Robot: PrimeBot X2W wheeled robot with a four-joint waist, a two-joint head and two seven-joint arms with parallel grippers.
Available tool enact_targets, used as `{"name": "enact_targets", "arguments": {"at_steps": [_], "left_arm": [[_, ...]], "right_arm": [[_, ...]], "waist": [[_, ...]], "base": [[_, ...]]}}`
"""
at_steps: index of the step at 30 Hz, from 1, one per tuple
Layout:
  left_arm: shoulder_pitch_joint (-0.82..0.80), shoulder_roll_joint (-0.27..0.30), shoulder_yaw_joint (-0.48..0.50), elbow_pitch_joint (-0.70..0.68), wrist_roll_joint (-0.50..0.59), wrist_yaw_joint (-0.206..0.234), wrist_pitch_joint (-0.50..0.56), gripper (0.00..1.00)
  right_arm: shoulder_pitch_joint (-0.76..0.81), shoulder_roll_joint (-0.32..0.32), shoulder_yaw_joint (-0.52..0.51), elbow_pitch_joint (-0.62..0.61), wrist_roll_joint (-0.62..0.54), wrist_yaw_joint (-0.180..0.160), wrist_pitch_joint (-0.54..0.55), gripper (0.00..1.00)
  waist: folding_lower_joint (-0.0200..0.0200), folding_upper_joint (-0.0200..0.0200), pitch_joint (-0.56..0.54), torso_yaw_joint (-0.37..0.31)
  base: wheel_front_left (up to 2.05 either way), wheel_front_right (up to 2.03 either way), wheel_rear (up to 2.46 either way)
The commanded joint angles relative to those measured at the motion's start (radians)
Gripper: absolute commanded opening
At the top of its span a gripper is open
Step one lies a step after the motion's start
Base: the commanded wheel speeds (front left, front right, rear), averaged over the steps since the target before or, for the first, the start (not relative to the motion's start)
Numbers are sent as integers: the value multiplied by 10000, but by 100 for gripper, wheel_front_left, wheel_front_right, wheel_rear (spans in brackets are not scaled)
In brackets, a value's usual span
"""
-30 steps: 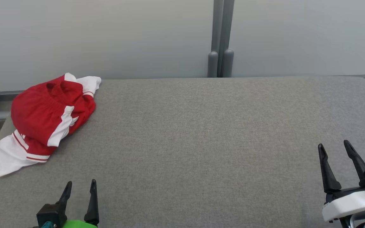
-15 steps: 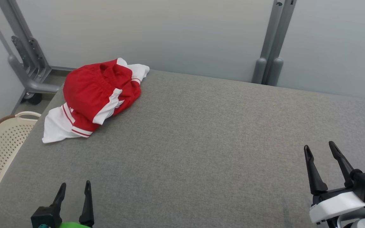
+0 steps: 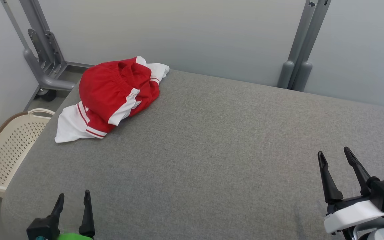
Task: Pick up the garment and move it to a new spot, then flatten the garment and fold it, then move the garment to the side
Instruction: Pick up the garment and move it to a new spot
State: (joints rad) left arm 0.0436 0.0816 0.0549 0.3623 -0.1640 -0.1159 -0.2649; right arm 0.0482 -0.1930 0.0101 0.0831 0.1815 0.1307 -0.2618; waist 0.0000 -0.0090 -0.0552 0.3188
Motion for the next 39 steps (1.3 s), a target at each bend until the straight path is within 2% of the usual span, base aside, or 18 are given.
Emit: {"name": "enact_targets", "arguments": {"at_steps": [1,6,11,13,18,22,25,29,38,39], "left_arm": [[-307,-13,81,79,-141,97,5,100],[-1365,-61,185,122,-461,313,674,100],[-2861,-64,206,41,-716,483,1731,100],[-3709,-22,142,171,-823,572,2465,100],[-5923,110,120,957,-1175,770,4425,100],[-7329,268,575,2044,-1628,1131,5282,100],[-7915,430,914,3024,-1926,1384,5568,100],[-8408,703,1197,4033,-2188,1448,5723,100],[-9014,1038,1439,5463,-2416,1477,4984,100],[-9038,1035,1432,5570,-2421,1466,4874,64]], "right_arm": [[32,-10,-20,-86,59,1,-43,100],[-160,-82,103,-317,50,1,-43,100],[-575,-346,290,-715,38,1,-40,100],[-838,-536,437,-891,36,1,-37,100],[-1578,-1019,906,-1199,94,1,-37,100],[-2068,-1238,1357,-1193,138,-1,-37,100],[-2187,-1270,1594,-1168,212,-1,-37,100],[-2118,-1341,1749,-1134,262,-1,-37,100],[-2020,-1425,1729,-1195,271,-1,-37,100],[-1986,-1419,1707,-1173,264,-1,-37,100]], "waist": [[0,90,99,-39],[0,90,554,-54],[0,90,1596,-130],[0,90,2179,-194],[0,90,3499,-463],[0,90,4106,-826],[0,90,4222,-1134],[0,90,4253,-1444],[0,90,4422,-1647],[0,90,4402,-1630]], "base": [[0,0,0],[0,0,0],[0,0,0],[0,0,0],[0,0,0],[0,0,0],[0,0,0],[0,0,0],[0,0,0],[0,0,0]]}}
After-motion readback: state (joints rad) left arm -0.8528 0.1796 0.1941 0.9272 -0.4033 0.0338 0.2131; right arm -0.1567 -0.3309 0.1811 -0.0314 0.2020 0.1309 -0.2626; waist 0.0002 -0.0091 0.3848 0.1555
